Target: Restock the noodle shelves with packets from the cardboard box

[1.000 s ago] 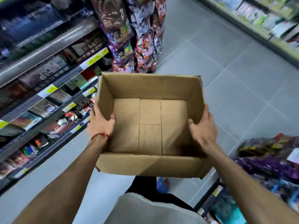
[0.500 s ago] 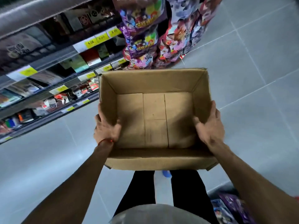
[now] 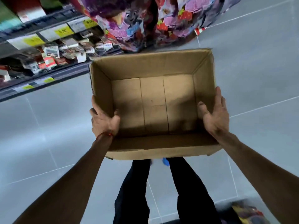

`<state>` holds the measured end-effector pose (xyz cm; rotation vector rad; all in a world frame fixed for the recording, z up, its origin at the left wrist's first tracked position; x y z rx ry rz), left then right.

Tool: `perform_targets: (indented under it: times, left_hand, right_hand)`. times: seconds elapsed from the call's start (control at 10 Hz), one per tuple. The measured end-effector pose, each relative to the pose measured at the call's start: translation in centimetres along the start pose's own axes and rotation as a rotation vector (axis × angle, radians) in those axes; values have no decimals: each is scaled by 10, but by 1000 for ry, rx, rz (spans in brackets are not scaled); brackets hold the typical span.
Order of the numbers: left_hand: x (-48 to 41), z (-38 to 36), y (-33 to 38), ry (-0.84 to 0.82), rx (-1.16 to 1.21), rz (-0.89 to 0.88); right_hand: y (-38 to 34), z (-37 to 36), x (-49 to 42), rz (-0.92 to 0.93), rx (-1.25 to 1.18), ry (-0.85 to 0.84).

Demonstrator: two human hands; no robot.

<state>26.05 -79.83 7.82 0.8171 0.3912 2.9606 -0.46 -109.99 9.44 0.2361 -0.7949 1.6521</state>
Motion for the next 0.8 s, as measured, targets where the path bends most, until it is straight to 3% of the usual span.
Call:
perform_targets:
  times: [0.3, 0.5, 0.6, 0.7, 0.8]
  left_hand:
    - [-74, -141, 6, 54, 147, 34]
    - [-78, -171, -8, 88, 134, -5]
    - [-74, -161, -12, -4, 103, 0]
    - [-50, -135, -8, -106, 47, 5]
    - [-8, -101, -1, -175, -1, -95]
  right_hand:
    - [31, -79, -146, 179, 87, -23]
    - [34, -108, -178, 207, 203, 20]
    - [34, -104, -169, 103, 397, 16]
    - [21, -87, -123, 142, 575, -10]
    - [-1, -72, -57, 310, 619, -28]
Point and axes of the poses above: each hand's wrist, its own x-axis away from the middle knuckle, its own z-axis out of the back of the hand, y = z × x, the point moved 7 cm from there along -x, towards the middle knuckle, and after that the axes turned 4 degrees about -z, right-handed, at the moved point
